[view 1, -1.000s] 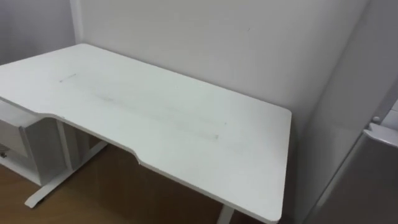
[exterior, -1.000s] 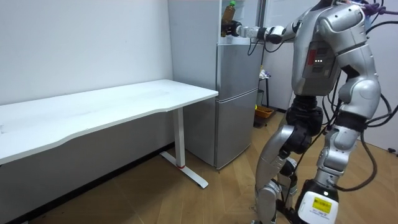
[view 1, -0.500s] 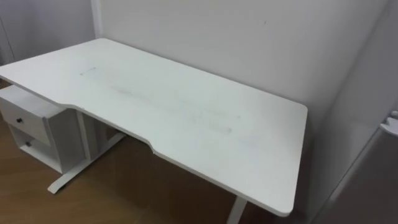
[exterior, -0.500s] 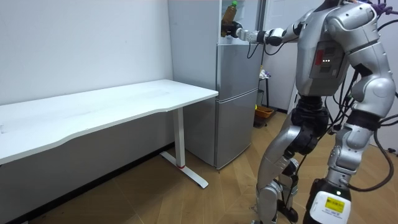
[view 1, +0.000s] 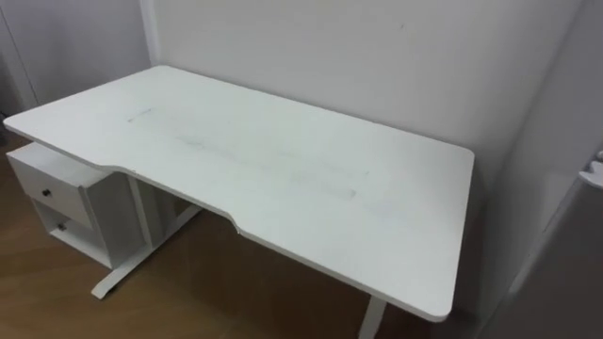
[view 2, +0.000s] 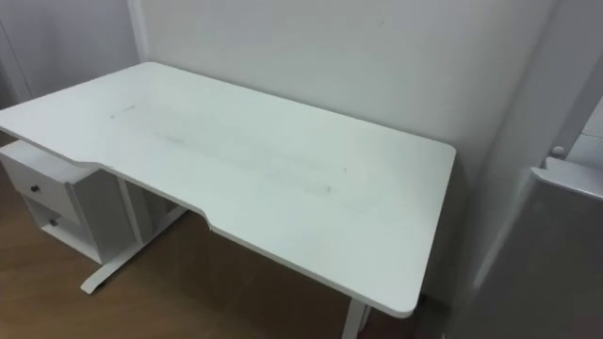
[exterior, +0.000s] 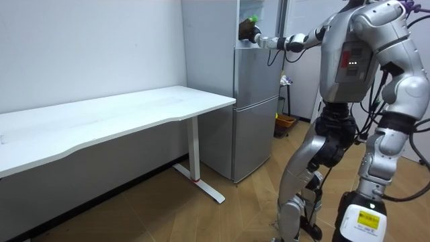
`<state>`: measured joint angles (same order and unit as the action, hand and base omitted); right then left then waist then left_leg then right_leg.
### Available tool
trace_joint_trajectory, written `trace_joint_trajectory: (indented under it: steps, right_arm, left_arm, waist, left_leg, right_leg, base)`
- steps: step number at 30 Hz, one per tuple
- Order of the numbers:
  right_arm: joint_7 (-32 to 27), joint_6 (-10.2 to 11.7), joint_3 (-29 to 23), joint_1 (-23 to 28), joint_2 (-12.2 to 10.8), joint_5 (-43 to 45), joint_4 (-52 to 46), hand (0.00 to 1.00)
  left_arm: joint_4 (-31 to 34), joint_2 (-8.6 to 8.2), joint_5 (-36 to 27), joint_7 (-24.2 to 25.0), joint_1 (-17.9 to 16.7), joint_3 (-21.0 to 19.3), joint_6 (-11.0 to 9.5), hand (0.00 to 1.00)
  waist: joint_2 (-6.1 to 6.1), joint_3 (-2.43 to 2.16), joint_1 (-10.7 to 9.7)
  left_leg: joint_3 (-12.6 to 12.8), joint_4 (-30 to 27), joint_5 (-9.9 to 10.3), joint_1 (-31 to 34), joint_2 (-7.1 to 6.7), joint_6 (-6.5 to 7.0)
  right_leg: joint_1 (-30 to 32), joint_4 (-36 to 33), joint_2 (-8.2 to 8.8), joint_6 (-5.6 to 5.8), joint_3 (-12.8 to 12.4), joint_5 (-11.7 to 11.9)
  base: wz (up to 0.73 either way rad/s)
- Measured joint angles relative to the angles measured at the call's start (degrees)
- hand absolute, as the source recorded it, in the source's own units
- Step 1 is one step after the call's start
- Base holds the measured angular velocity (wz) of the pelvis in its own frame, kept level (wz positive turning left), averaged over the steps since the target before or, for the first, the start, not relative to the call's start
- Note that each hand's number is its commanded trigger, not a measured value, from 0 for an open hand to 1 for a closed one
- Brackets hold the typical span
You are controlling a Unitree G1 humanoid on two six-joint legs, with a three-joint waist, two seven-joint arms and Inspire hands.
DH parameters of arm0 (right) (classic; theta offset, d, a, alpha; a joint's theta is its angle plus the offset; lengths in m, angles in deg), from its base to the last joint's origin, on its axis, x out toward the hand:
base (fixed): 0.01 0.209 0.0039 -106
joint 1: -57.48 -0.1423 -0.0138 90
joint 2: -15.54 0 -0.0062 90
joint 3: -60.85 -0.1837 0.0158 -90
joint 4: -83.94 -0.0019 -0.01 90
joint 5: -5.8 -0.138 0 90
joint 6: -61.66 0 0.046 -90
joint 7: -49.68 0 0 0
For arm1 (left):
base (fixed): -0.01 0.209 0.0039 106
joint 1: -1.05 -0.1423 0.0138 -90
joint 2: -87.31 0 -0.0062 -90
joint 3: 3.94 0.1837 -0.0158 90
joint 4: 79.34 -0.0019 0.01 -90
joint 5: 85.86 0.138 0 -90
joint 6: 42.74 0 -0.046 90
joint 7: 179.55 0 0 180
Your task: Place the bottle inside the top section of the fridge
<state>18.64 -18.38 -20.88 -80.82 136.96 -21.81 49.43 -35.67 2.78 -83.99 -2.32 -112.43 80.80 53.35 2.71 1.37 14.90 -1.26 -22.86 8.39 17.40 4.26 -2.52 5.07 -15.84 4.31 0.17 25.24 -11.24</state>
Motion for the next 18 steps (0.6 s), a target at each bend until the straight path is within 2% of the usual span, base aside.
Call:
trace_joint_trajectory:
  steps: [8, 13, 16, 18]
  right_arm:
    - [2.5, -1.0, -0.1, 0.1, 0.0, 0.9, 0.6, 0.0]
    - [3.6, -1.3, -0.4, 0.1, 0.1, 1.1, 0.9, 0.0]
    - [4.5, -1.4, -0.4, 0.1, 0.2, 1.1, 1.7, 0.0]
    - [5.0, -1.4, -0.4, 0.1, 0.2, 0.9, 2.2, 0.0]
  left_arm:
    - [0.2, 0.0, 0.1, 0.0, 0.6, 0.0, -0.1, 0.0]
    - [0.3, 0.01, 0.1, 0.1, 0.6, -0.1, -0.2, 0.0]
    - [0.3, 0.04, 0.1, 0.4, 0.6, -0.2, -0.2, 0.0]
    - [0.3, 0.3, 0.0, 0.8, 0.6, -0.2, -0.3, 0.0]
  waist:
    - [0.62, -0.4, -0.3]
    - [0.78, -0.46, -0.3]
    - [1.12, -0.61, -0.3]
    - [1.53, -0.54, -0.4]
  left_leg:
    - [0.0, 0.1, -0.4, 0.0, 0.04, -0.06]
    - [0.0, 0.1, -0.4, -0.1, 0.04, -0.07]
    - [0.0, 0.1, -0.4, -0.1, 0.05, -0.07]
    - [0.0, 0.1, -0.4, -0.2, 0.1, -0.09]
  right_leg:
    - [0.1, -0.6, 0.11, -0.18, 0.3, -0.2]
    - [0.0, -0.8, 0.2, -0.23, 0.4, -0.2]
    - [0.0, -0.8, 0.2, -0.24, 0.5, -0.2]
    - [-0.2, -0.6, 0.11, -0.25, 0.5, -0.2]
  base:
    - [0.0]
    - [0.0]
    - [0.0]
    - [0.0]
